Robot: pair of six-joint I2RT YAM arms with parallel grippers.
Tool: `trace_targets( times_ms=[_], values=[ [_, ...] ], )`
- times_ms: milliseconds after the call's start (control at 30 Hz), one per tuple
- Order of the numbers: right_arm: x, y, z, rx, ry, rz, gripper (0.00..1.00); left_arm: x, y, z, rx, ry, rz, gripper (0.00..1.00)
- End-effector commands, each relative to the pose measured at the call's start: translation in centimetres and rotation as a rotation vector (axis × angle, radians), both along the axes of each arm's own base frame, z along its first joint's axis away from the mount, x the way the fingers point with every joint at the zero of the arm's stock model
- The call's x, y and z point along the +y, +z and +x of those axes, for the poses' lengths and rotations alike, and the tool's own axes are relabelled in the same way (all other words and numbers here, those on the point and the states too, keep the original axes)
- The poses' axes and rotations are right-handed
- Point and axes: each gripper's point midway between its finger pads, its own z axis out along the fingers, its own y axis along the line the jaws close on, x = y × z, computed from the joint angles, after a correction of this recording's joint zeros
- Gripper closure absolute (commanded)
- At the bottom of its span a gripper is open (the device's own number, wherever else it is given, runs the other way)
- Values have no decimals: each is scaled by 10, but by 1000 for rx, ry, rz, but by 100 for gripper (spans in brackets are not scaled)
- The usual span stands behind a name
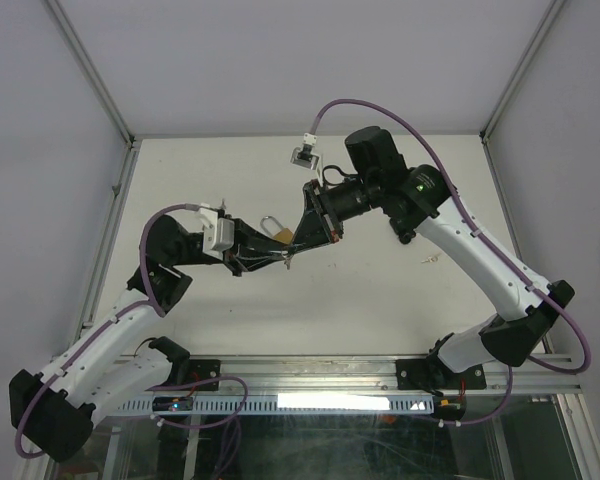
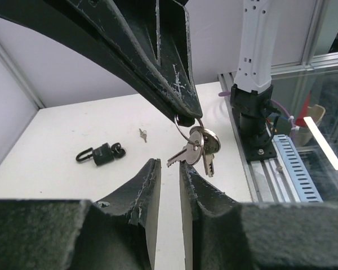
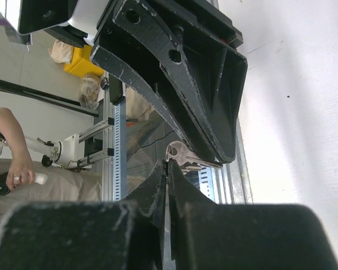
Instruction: Unlock with the key
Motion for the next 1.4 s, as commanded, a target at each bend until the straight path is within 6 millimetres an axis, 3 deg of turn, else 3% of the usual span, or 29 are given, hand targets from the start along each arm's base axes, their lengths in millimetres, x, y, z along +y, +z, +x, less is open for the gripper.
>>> trace_targets(
  times_ms=[0,133,333,533,767,933,1133,1233,1367],
  values=[
    [-5,26,-9,-45,18,79,100,0,27,-3,-155,10,-43,79],
    [-5,25,-8,-50,11,78,100,0,28,-15,-136,-29,-51,77],
    [-5,27,-7,-53,8,84,100,-3,36,-18,-110,-23,-103,70],
    [-5,28,-6,-66,-1,89,100,-8,28,-16,-60,13,-117,68],
    [-7,29,-8,-68,-5,93,100,-12,25,-14,-46,16,-101,87],
    [-13,31,-3,-77,-33,96,100,-11,13,-15,-12,14,-60,82],
    [-15,30,-3,-73,-35,98,100,-12,9,-14,29,17,-33,88],
    [-15,30,-2,-74,-36,99,100,-12,13,-14,23,21,-38,100],
    [-17,29,-3,-74,-40,96,100,-11,14,-14,34,22,-30,100]
  ],
)
